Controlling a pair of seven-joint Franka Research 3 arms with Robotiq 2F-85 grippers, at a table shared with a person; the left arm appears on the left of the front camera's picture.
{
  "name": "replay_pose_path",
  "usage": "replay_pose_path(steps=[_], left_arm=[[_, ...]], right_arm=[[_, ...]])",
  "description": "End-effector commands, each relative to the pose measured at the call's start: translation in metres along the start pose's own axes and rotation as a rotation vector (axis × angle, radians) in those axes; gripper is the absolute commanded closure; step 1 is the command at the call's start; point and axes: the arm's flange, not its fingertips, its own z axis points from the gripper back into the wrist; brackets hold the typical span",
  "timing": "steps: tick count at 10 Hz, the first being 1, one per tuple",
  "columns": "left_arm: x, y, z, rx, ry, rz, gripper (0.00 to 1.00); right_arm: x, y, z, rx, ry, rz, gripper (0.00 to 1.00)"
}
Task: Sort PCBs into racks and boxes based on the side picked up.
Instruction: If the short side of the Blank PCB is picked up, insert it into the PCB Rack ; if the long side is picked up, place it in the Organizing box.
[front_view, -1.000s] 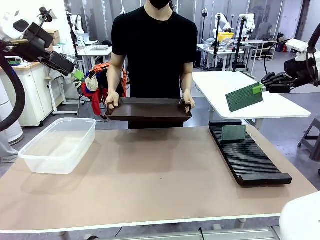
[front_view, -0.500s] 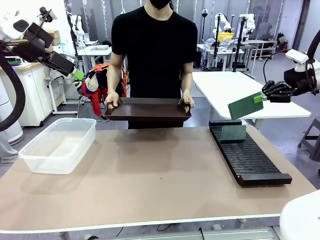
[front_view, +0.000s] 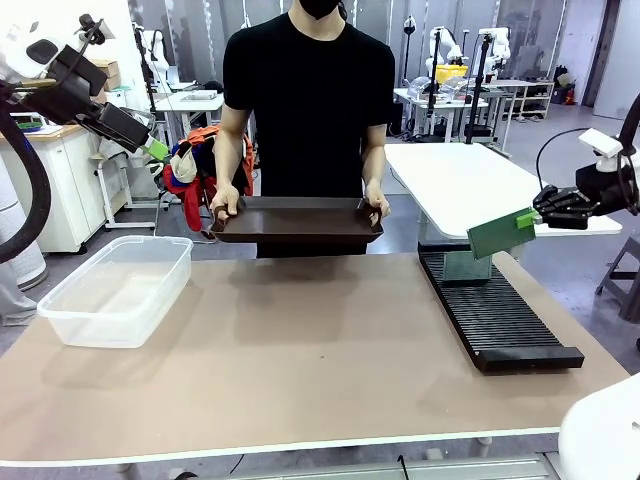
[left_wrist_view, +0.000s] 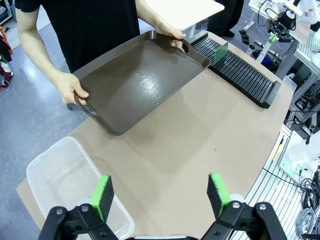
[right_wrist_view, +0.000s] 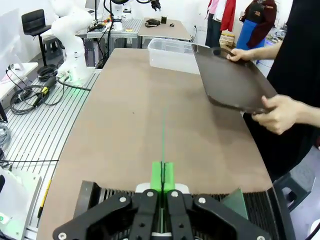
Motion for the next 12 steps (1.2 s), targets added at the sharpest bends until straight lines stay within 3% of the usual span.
replay_pose_path(steps=[1, 9, 12], left_arm=[[-0.002, 0.0, 0.0, -0.012, 0.001, 0.003, 0.0], [-0.002, 0.0, 0.0, -0.012, 0.001, 0.003, 0.0], [-0.002, 0.0, 0.0, -0.012, 0.001, 0.003, 0.0]], right_arm=[[-0.023, -0.023, 0.01, 0.038, 0.012, -0.064, 0.98], [-0.09, -0.039, -0.01, 0.126, 0.092, -0.185, 0.98], [-0.092, -0.038, -0.017, 0.08, 0.033, -0.204, 0.98]])
